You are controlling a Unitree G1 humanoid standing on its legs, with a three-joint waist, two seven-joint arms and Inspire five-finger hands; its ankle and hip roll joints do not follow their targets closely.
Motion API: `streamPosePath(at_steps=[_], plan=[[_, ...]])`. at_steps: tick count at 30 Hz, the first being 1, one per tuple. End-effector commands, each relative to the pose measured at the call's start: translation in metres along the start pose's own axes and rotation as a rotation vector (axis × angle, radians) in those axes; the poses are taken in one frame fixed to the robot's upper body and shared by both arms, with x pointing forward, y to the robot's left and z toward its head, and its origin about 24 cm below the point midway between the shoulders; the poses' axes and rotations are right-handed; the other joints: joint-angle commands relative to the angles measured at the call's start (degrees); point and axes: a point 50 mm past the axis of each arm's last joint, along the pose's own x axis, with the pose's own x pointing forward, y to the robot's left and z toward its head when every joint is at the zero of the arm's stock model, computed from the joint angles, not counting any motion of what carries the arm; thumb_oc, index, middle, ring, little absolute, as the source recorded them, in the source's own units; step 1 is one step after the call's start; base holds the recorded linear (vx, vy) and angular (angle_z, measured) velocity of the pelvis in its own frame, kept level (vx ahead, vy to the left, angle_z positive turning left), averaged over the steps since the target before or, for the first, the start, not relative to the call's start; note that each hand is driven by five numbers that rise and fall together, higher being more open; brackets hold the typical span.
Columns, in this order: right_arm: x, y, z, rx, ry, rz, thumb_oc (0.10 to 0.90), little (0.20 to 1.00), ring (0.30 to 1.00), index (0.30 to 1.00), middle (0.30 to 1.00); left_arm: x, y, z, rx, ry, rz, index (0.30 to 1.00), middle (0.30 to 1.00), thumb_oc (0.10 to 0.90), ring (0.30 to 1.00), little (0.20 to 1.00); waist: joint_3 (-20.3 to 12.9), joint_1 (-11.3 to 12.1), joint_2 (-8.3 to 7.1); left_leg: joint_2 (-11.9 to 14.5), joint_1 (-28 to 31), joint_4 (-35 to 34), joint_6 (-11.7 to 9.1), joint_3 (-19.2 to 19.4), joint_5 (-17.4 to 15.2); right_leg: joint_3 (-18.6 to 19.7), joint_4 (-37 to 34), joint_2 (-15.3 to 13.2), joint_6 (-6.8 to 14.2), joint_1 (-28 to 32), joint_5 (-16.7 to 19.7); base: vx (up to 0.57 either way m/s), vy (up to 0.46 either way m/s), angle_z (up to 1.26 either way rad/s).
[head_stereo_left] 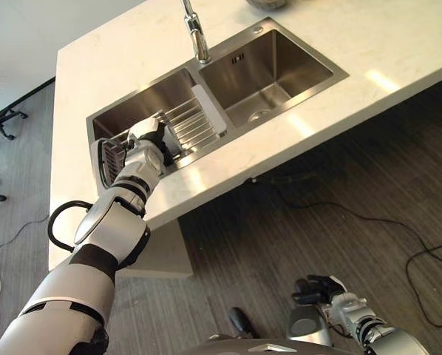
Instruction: Place the dishes in the dishwasher.
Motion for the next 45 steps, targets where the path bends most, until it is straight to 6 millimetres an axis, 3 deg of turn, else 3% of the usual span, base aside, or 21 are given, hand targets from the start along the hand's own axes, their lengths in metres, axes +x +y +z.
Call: streamPosePath(at_steps=[1, 5, 8, 10, 15, 18, 20, 24, 28, 29, 30, 31, 32, 33, 34, 36, 38, 39, 40, 43, 45], plan=[[-0.001, 0.017, -0.017, -0.071, 0.077, 0.036, 0.8, 0.9, 0.9, 0.9, 0.9, 0.002, 0.02, -0.026, 0.026, 0.126, 0.035, 0.3, 0.3, 0.4, 0.3, 0.3, 1.5, 1.0, -3.06, -0.9, 4.1, 0.4, -2.4, -4.1, -2.7, -6.5, 0.3, -1.2, 1.7, 0.7, -0.3, 0.03, -0.02, 0.0], [-0.002, 0.015, -0.02, -0.053, 0.071, 0.026, 0.8, 0.9, 0.9, 0.9, 0.9, 0.002, 0.019, -0.006, 0.032, 0.025, 0.091, 0.3, 0.3, 0.4, 0.3, 0.3, 1.4, 1.6, -3.98, -0.5, 5.5, 0.4, -2.5, -4.5, -3.0, -7.2, -0.1, -1.1, 1.7, 3.0, -0.9, 0.04, -0.025, 0.06], [-0.003, 0.015, -0.026, 0.0, 0.051, 0.023, 0.8, 0.9, 0.9, 0.9, 0.9, -0.007, 0.038, 0.034, -0.107, -0.213, 0.283, 0.3, 0.3, 0.4, 0.3, 0.3, 0.9, 2.7, -5.92, -0.2, 7.8, 0.4, -2.6, -5.6, -3.7, -8.7, -0.8, -0.9, 1.7, 6.4, -1.9, 0.06, -0.06, 0.17], [-0.004, 0.016, -0.025, 0.013, 0.024, 0.03, 0.8, 0.9, 0.9, 0.9, 0.9, -0.018, 0.059, 0.039, -0.289, -0.338, 0.435, 0.3, 0.3, 0.4, 0.3, 0.3, -0.1, 3.1, -7.16, 0.1, 8.3, 0.4, -2.8, -6.0, -3.8, -9.0, -1.1, -0.6, 1.5, 7.2, -2.1, 0.04, -0.045, 0.31], [-0.006, 0.015, -0.032, 0.02, 0.016, 0.01, 0.8, 0.9, 0.9, 0.9, 0.9, -0.059, 0.083, 0.061, -0.678, -0.585, 0.632, 0.3, 0.3, 0.4, 0.3, 0.3, -2.6, 4.0, -9.63, 0.5, 9.3, 0.4, -3.0, -7.0, -4.5, -9.9, -1.4, -0.3, 1.4, 9.0, -2.5, 0.05, -0.023, 0.05], [-0.007, 0.013, -0.038, 0.061, 0.038, -0.017, 0.8, 0.9, 0.9, 0.9, 0.9, -0.115, 0.109, 0.087, -1.244, -0.939, 0.561, 0.3, 0.3, 0.4, 0.3, 0.3, -4.4, 6.4, -10.88, 0.5, 9.1, 0.4, -2.7, -9.1, -4.5, -11.6, -1.3, -0.4, 1.0, 9.7, -2.6, 0.0, -0.057, 0.15], [-0.008, 0.014, -0.041, 0.079, 0.044, -0.017, 0.8, 0.9, 0.9, 0.9, 0.9, -0.126, 0.107, 0.084, -1.267, -0.984, 0.544, 0.3, 0.3, 0.4, 0.3, 0.3, -5.0, 7.1, -11.06, 0.5, 8.7, 0.4, -2.7, -9.6, -4.4, -12.3, -1.3, -0.4, 0.9, 9.7, -2.7, -0.01, -0.04, 0.12], [-0.007, 0.02, -0.037, 0.142, 0.038, -0.005, 0.8, 0.9, 0.9, 0.9, 0.9, -0.149, 0.098, 0.045, -1.208, -0.999, 0.608, 0.3, 0.3, 0.4, 0.3, 0.3, -5.7, 10.5, -12.08, 0.5, 8.4, 0.4, -2.6, -11.4, -4.3, -13.8, -1.5, -0.3, 0.5, 10.5, -3.4, -0.01, -0.031, 0.26], [-0.006, 0.039, -0.017, 0.125, -0.039, 0.07, 0.8, 0.9, 0.9, 0.9, 0.9, -0.171, 0.066, -0.056, -1.019, -0.652, 0.863, 0.3, 0.3, 0.4, 0.3, 0.3, -5.6, 17.8, -13.69, 0.4, 7.1, 0.4, -2.9, -14.9, -2.6, -17.8, -1.6, -0.4, -0.4, 11.8, -3.8, -0.04, -0.06, 0.29], [-0.006, 0.04, -0.018, 0.123, -0.036, 0.071, 0.8, 0.9, 0.9, 0.9, 0.9, -0.172, 0.065, -0.057, -1.017, -0.648, 0.862, 0.3, 0.3, 0.4, 0.3, 0.3, -6.0, 17.5, -13.69, 0.4, 7.4, 0.4, -3.0, -15.2, -3.5, -17.8, -1.7, -0.4, -0.2, 12.2, -4.5, 0.03, -0.082, 0.94], [-0.006, 0.039, -0.013, 0.114, -0.069, 0.073, 0.8, 0.9, 0.9, 0.9, 0.9, -0.18, 0.06, -0.076, -1.081, -0.583, 0.906, 0.3, 0.3, 0.4, 0.3, 0.3, -5.8, 20.7, -14.4, 0.6, 6.2, 0.4, -3.4, -17.5, -2.7, -20.5, -1.8, -0.5, -0.4, 12.7, -4.8, 0.04, -0.06, 0.86], [-0.006, 0.039, -0.013, 0.114, -0.069, 0.073, 0.8, 0.9, 0.9, 0.9, 0.9, -0.18, 0.06, -0.076, -1.081, -0.583, 0.906, 0.3, 0.3, 0.4, 0.3, 0.3, -5.8, 20.7, -14.4, 0.6, 6.2, 0.4, -3.4, -17.5, -2.7, -20.5, -1.8, -0.5, -0.4, 12.7, -4.8, -0.03, -0.102, 0.93], [-0.006, 0.038, -0.01, 0.11, -0.083, 0.075, 0.8, 0.9, 0.9, 0.9, 0.9, -0.182, 0.058, -0.085, -1.124, -0.555, 0.915, 0.3, 0.3, 0.4, 0.3, 0.3, -5.5, 22.7, -14.83, 0.6, 5.3, 0.6, -3.6, -19.0, -2.2, -22.4, -1.8, -0.4, -0.6, 13.2, -4.9, -0.03, -0.193, 1.06], [-0.008, 0.045, -0.006, 0.052, -0.125, 0.127, 0.8, 0.9, 0.9, 0.9, 0.9, -0.183, 0.066, -0.086, -1.027, -0.579, 0.921, 0.3, 0.3, 0.4, 0.3, 0.3, -3.6, 28.7, -15.79, 0.7, 0.9, 5.7, -4.4, -23.3, -2.4, -27.6, -1.8, -0.7, -1.4, 15.0, -6.5, -0.05, -0.188, 1.41], [-0.008, 0.045, -0.005, 0.054, -0.127, 0.127, 0.8, 0.9, 0.9, 0.9, 0.9, -0.183, 0.066, -0.085, -1.027, -0.581, 0.921, 0.3, 0.3, 0.4, 0.3, 0.3, -3.6, 28.5, -15.87, 0.5, 0.2, 6.3, -4.3, -23.6, -2.3, -28.0, -1.8, -0.8, -1.4, 14.8, -6.2, -0.11, -0.169, 1.98], [-0.01, 0.048, 0.0, -0.007, -0.166, 0.153, 0.8, 0.9, 0.9, 0.9, 0.9, -0.182, 0.069, -0.079, -1.002, -0.622, 0.894, 0.3, 0.3, 0.4, 0.3, 0.3, -2.0, 30.8, -16.04, -0.1, -5.0, 12.2, -5.0, -22.3, -2.0, -32.3, -1.8, -1.0, -2.4, 15.3, -7.3, -0.09, -0.06, 1.95], [-0.011, 0.046, -0.016, -0.002, -0.12, 0.134, 0.8, 0.9, 0.9, 0.9, 0.9, -0.185, 0.063, -0.07, -1.029, -0.651, 0.853, 0.3, 0.3, 0.4, 0.3, 0.3, -2.9, 29.6, -16.6, 2.1, -7.3, 14.2, -4.6, -10.3, -1.2, -36.0, -1.8, 0.4, -3.1, 17.4, -10.5, 0.08, -0.074, 1.47], [-0.011, 0.046, -0.016, -0.001, -0.119, 0.133, 0.8, 0.9, 0.9, 0.9, 0.9, -0.186, 0.063, -0.07, -1.03, -0.651, 0.85, 0.3, 0.3, 0.4, 0.3, 0.3, -2.8, 29.8, -16.41, 2.2, -8.0, 14.8, -4.0, -9.3, -0.2, -37.4, -1.8, 0.3, -3.3, 16.9, -9.7, 0.06, -0.063, 2.35], [-0.011, 0.038, -0.037, 0.025, -0.033, 0.091, 0.8, 0.9, 0.9, 0.9, 0.9, -0.185, 0.062, -0.059, -1.02, -0.683, 0.817, 0.3, 0.3, 0.4, 0.3, 0.3, -3.4, 26.5, -17.07, 7.3, -7.5, 14.4, -3.2, 6.4, 0.2, -40.8, -1.8, 1.5, -3.7, 18.0, -10.9, -0.04, -0.007, 2.7], [-0.014, 0.036, -0.056, 0.085, 0.035, 0.057, 0.8, 0.9, 0.9, 0.9, 0.9, -0.186, 0.054, -0.058, -0.918, -0.669, 0.759, 0.3, 0.3, 0.4, 0.3, 0.3, -4.6, 26.8, -17.32, 6.0, -7.2, 12.6, -0.8, 10.6, -0.7, -44.7, -0.9, 1.8, -3.6, 19.9, -10.0, 0.12, 0.141, 2.26], [-0.011, 0.043, -0.04, 0.103, -0.008, 0.061, 0.8, 0.9, 0.9, 0.9, 0.9, -0.19, 0.054, -0.057, -0.872, -0.684, 0.737, 0.3, 0.3, 0.4, 0.3, 0.3, -5.7, 27.8, -18.5, 2.5, -6.1, 10.1, 1.0, 7.2, -2.1, -47.5, 5.5, -0.6, -2.1, 19.6, -8.2, 0.34, 0.271, 1.26]])
